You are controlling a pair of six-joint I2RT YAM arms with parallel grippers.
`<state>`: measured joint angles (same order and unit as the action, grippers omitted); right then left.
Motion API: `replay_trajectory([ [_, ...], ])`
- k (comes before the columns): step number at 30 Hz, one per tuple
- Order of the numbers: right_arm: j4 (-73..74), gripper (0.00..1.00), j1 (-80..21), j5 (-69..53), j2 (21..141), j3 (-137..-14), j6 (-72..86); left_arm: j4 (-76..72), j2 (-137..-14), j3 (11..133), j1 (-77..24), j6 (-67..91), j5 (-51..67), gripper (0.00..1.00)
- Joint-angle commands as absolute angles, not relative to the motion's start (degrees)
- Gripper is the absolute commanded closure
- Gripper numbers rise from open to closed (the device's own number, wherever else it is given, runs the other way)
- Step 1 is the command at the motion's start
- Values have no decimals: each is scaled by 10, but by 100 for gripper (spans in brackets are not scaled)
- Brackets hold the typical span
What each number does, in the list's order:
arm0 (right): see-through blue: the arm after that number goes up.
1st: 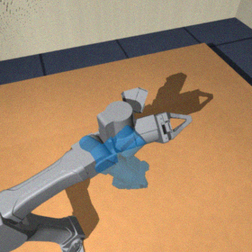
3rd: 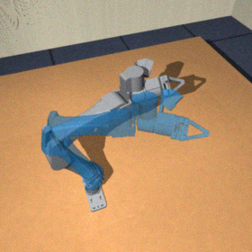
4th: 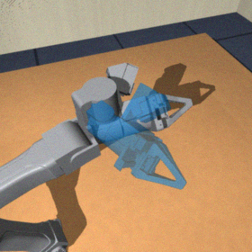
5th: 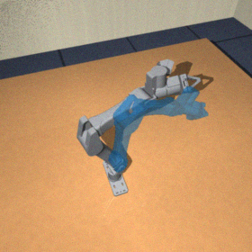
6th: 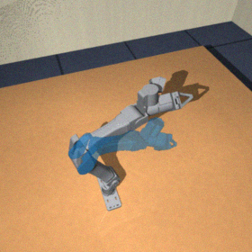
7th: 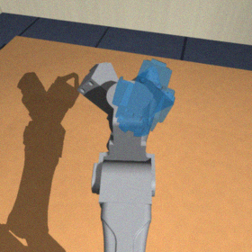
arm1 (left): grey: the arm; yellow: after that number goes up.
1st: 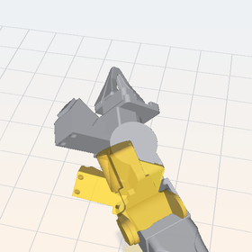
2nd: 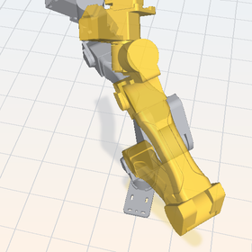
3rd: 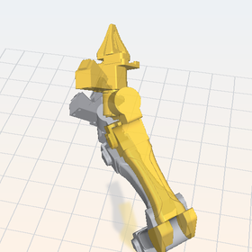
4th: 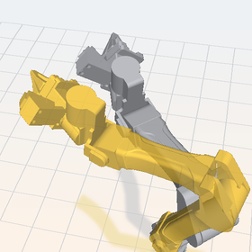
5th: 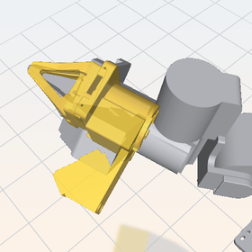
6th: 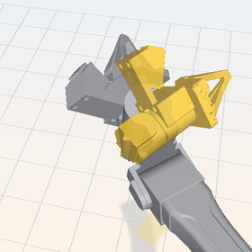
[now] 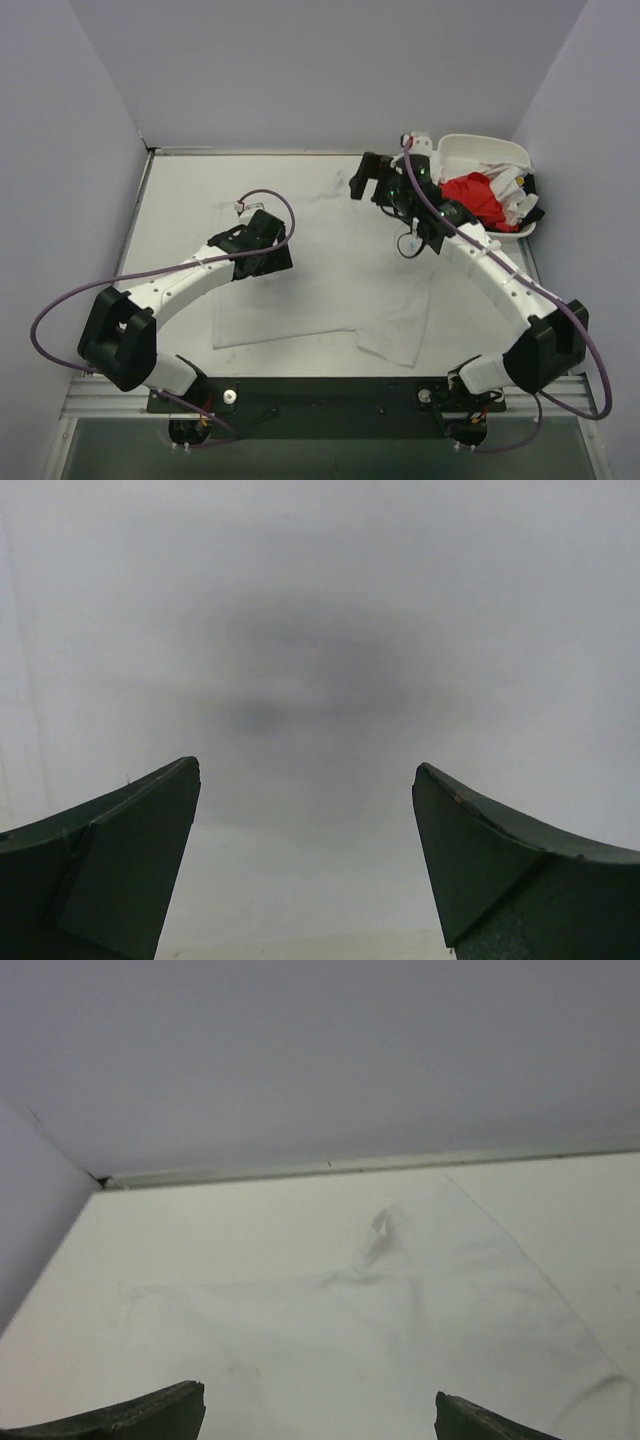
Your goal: Fold and stack the t-shirts
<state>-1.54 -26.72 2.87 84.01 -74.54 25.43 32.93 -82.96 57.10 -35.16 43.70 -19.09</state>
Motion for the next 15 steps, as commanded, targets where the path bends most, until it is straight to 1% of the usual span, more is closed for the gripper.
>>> replay_trajectory([
  [1, 193, 0, -283, 149, 793, -608, 247, 423, -810, 634, -345, 432, -200, 3],
  [2, 198, 0, -285, 149, 775, -559, 257, 443, -807, 641, -344, 432, -201, 3],
  [4, 213, 1, -287, 146, 718, -517, 292, 482, -784, 636, -339, 439, -200, 3],
  [6, 234, 1, -287, 142, 680, -469, 308, 488, -757, 601, -322, 446, -172, 3],
  [10, 265, 2, -293, 128, 566, -422, 345, 470, -658, 513, -253, 457, -84, 3],
  [13, 284, 2, -295, 111, 504, -403, 362, 489, -611, 475, -216, 475, -70, 3],
  [15, 301, 2, -296, 108, 484, -401, 363, 507, -573, 454, -200, 492, -53, 3],
])
